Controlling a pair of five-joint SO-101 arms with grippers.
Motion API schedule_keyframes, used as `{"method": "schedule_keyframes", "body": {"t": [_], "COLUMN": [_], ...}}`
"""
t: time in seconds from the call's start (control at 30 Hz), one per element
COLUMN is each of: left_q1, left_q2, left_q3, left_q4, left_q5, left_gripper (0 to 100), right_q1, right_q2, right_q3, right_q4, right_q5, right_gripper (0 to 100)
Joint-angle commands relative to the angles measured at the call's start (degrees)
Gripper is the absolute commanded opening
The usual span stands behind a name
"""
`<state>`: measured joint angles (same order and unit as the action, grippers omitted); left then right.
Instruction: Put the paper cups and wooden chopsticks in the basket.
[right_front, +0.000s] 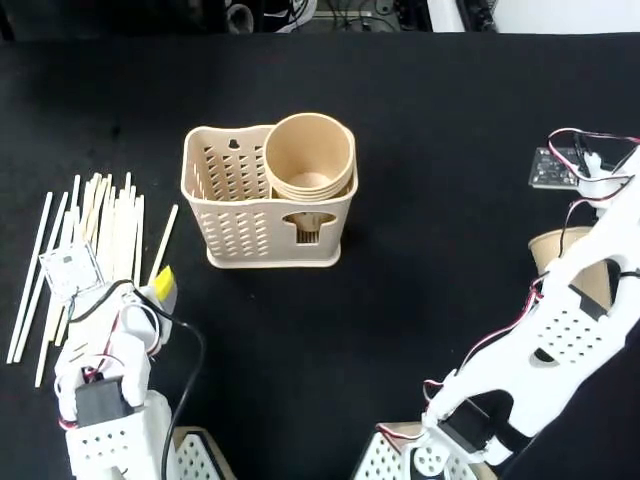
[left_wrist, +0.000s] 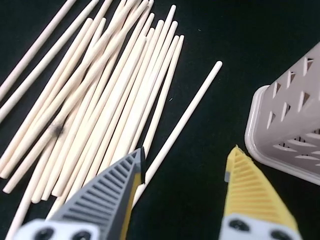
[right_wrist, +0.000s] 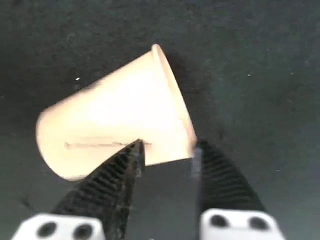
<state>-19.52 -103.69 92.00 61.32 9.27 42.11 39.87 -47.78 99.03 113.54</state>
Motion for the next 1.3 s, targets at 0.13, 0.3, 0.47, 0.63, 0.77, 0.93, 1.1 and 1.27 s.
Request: {"method": "schedule_keyframes", "body": {"t": [0.13,0.3,0.47,0.63,0.77,0.93,1.1,1.27], "left_q1": [0.4,0.4,0.4,0.4,0.4,0.4,0.4,0.4], "left_q2": [-0.4,-0.4,-0.4,-0.4,-0.4,-0.4,-0.4,-0.4], "left_q3": [-0.5,-0.4,-0.4,-0.4,-0.4,-0.4,-0.5,-0.5], "left_q4": [-1.0,-1.0,-1.0,-1.0,-1.0,-1.0,-1.0,-1.0], "left_q5": [-0.4,-0.4,-0.4,-0.4,-0.4,-0.4,-0.4,-0.4], "left_gripper": [27,27,27,27,27,27,27,27], "right_q1": [2.9,4.7,5.1,4.8,3.1,-1.8,-7.9,-17.9], "right_q2": [-2.4,-8.6,-16.9,-24.2,-28.4,-33.4,-40.0,-52.0], "right_q3": [-1.9,3.6,10.8,13.1,13.1,13.0,13.0,13.0], "right_q4": [2.2,2.2,2.2,2.2,1.8,-1.5,-6.1,-4.0], "right_q5": [0.4,0.4,0.3,-2.4,-8.2,-19.9,-32.9,-38.4], "right_gripper": [1.2,1.2,1.2,1.2,1.2,1.2,1.2,1.2]}}
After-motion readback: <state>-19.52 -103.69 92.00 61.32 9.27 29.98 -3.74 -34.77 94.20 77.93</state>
